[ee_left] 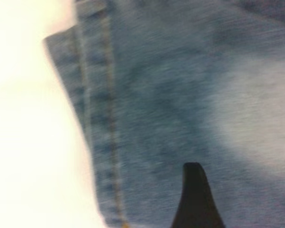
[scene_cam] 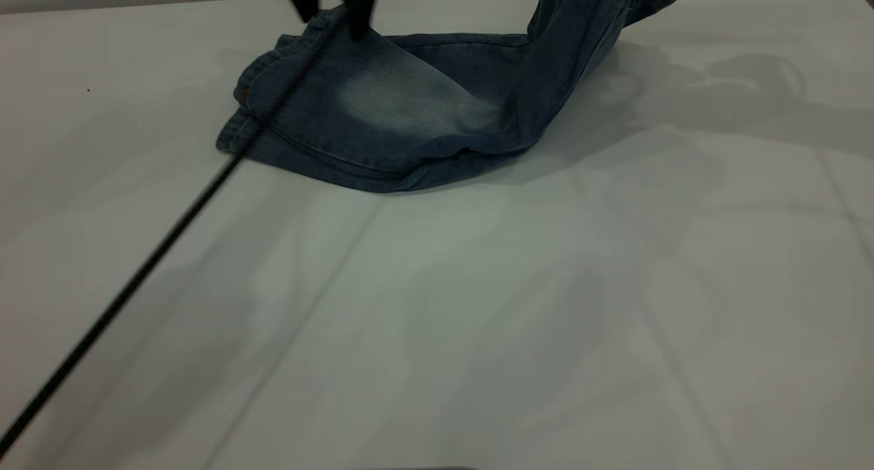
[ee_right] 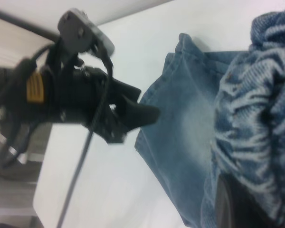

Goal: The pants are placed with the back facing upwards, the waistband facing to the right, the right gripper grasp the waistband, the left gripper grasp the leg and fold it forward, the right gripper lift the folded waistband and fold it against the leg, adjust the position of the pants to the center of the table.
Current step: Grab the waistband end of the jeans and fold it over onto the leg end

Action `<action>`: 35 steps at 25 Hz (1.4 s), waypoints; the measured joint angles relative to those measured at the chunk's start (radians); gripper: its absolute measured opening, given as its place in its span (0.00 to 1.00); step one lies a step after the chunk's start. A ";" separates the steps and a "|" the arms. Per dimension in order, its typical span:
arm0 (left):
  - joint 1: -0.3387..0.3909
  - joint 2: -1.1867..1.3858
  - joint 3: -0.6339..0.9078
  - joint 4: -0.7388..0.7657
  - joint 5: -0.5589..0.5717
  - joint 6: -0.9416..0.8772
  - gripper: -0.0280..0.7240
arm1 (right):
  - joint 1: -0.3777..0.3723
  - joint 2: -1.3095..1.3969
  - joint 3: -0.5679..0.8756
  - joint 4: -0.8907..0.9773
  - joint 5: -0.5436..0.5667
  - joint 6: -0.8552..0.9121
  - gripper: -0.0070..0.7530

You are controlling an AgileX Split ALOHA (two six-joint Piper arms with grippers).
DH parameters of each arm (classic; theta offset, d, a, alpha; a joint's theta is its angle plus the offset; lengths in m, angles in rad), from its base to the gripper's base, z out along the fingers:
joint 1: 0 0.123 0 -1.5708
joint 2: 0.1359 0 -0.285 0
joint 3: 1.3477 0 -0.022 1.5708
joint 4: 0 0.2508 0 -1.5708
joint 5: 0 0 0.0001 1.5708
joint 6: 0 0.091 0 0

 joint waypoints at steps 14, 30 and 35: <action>0.120 0.098 0.000 -0.132 -0.012 0.036 0.64 | 0.177 0.000 -0.106 0.012 -0.133 0.035 0.11; 0.120 0.141 -0.070 -0.133 0.018 0.058 0.64 | 0.374 0.000 -0.143 0.143 -0.382 -0.042 0.11; 0.120 0.144 -0.256 -0.043 0.050 0.064 0.64 | 0.410 0.002 -0.143 0.196 -0.460 -0.120 0.11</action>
